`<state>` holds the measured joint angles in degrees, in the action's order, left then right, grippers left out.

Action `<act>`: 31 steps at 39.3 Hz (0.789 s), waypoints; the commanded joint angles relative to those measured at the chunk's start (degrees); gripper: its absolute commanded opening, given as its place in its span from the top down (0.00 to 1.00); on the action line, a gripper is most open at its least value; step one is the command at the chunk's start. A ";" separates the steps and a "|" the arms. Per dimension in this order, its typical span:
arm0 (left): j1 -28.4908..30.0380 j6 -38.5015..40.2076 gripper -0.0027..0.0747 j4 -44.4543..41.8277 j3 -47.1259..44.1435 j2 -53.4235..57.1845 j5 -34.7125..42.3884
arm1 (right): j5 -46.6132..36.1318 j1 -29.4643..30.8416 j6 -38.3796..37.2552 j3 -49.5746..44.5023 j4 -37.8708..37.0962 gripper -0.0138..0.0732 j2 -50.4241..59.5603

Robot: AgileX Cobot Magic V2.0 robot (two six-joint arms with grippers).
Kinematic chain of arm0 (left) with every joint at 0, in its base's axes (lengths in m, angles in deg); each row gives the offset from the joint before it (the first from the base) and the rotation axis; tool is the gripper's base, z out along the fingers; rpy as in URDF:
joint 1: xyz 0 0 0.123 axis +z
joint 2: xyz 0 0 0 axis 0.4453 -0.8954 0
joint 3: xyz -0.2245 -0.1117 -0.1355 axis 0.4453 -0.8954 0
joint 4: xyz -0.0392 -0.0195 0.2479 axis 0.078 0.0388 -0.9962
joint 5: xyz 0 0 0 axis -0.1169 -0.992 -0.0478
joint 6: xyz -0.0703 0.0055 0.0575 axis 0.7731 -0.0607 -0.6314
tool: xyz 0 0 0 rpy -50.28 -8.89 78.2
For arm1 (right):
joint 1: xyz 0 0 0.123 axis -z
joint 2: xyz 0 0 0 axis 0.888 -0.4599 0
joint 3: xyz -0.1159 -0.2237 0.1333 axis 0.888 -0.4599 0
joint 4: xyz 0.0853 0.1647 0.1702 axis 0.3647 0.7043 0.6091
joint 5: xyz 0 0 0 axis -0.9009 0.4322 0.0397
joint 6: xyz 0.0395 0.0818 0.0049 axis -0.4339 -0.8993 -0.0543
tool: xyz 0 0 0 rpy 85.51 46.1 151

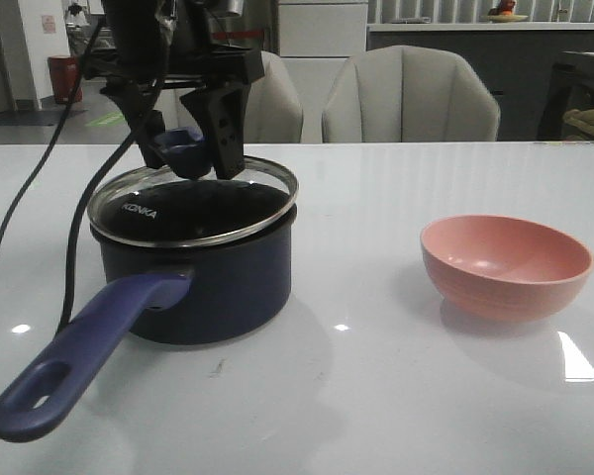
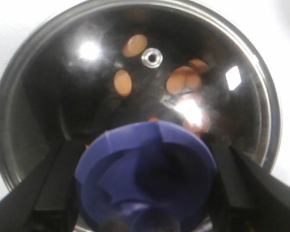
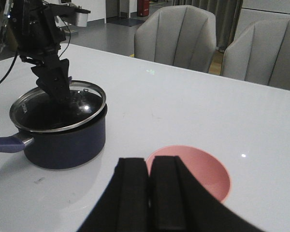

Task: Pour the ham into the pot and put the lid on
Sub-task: 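Lift the glass lid and lower it onto the saucepan, then release the lid knob and raise the left gripper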

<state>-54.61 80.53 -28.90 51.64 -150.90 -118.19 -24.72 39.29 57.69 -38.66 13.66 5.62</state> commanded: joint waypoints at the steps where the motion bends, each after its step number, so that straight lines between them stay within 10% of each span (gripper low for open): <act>1: -0.36 0.11 0.79 0.41 1.63 3.22 -1.14 | -4.12 -0.16 0.45 1.66 0.07 0.67 -0.27; 31: -0.24 0.11 0.25 -0.15 1.63 2.37 -0.49 | -4.12 -0.16 0.45 1.66 0.07 0.67 -0.27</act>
<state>-54.61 80.49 -29.37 51.64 -151.72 -117.64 -24.72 39.29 57.69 -38.66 13.66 5.62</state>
